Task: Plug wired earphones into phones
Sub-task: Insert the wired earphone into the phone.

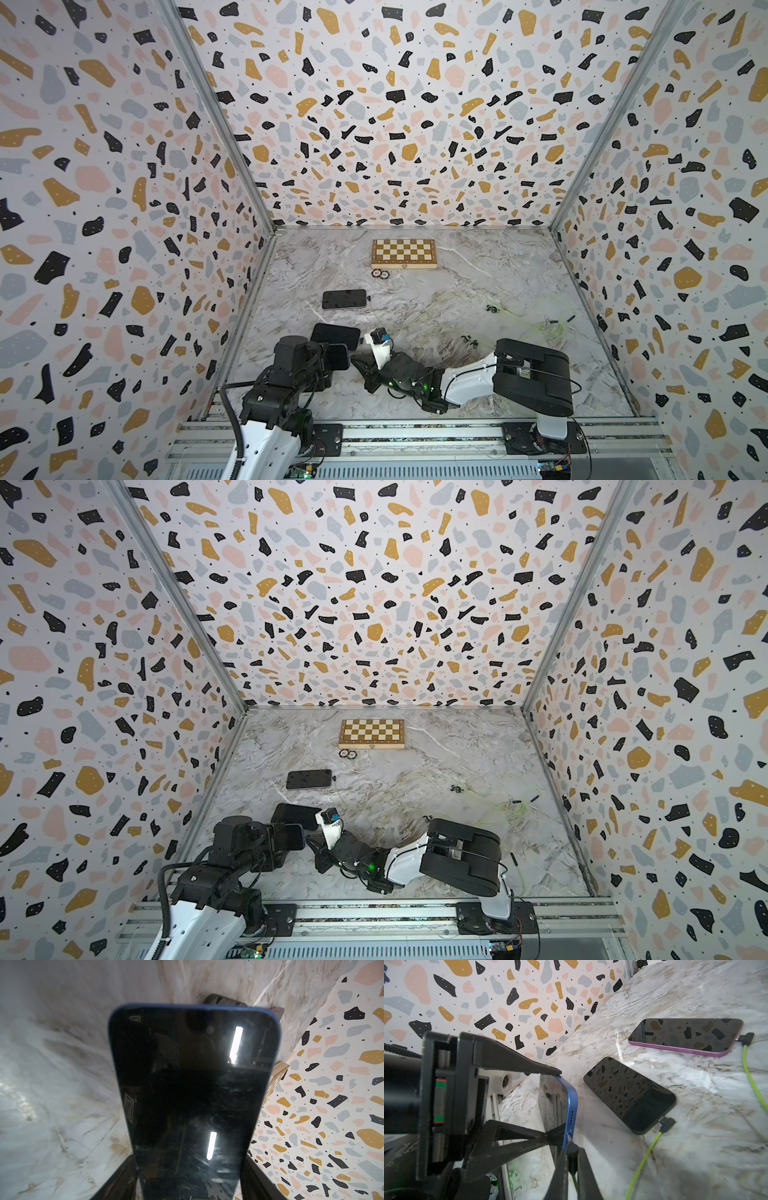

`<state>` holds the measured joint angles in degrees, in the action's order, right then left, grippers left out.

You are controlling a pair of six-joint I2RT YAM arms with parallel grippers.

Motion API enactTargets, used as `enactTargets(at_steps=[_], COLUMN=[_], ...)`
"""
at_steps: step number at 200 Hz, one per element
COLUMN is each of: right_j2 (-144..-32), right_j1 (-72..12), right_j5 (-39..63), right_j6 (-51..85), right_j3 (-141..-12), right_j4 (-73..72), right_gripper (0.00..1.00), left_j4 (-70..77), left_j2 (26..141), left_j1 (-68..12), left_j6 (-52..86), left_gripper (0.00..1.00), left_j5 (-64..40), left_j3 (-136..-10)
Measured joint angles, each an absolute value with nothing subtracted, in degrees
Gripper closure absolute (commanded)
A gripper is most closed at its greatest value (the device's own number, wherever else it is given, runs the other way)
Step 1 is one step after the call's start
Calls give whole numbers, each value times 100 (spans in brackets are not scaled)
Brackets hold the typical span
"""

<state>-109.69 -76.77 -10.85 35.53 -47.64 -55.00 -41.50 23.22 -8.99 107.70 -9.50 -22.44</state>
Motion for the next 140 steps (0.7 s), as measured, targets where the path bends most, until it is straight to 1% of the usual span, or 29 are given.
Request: enactTargets(at_steps=[62, 140], right_j2=[-11002, -11002], right_j1=[-7655, -7649], right_j5=[-1068, -1007], right_j6=[3592, 3597], right_j3=[-4925, -4921], right_j4=[-5345, -5544], right_gripper=[100, 100], left_j4=[-4110, -4097], left_j2=[2281, 2152], left_j1=[-873, -869], left_j6=[10871, 11000], left_gripper=[51, 51], left_j5=[-832, -825], left_j3=[-2246, -2244])
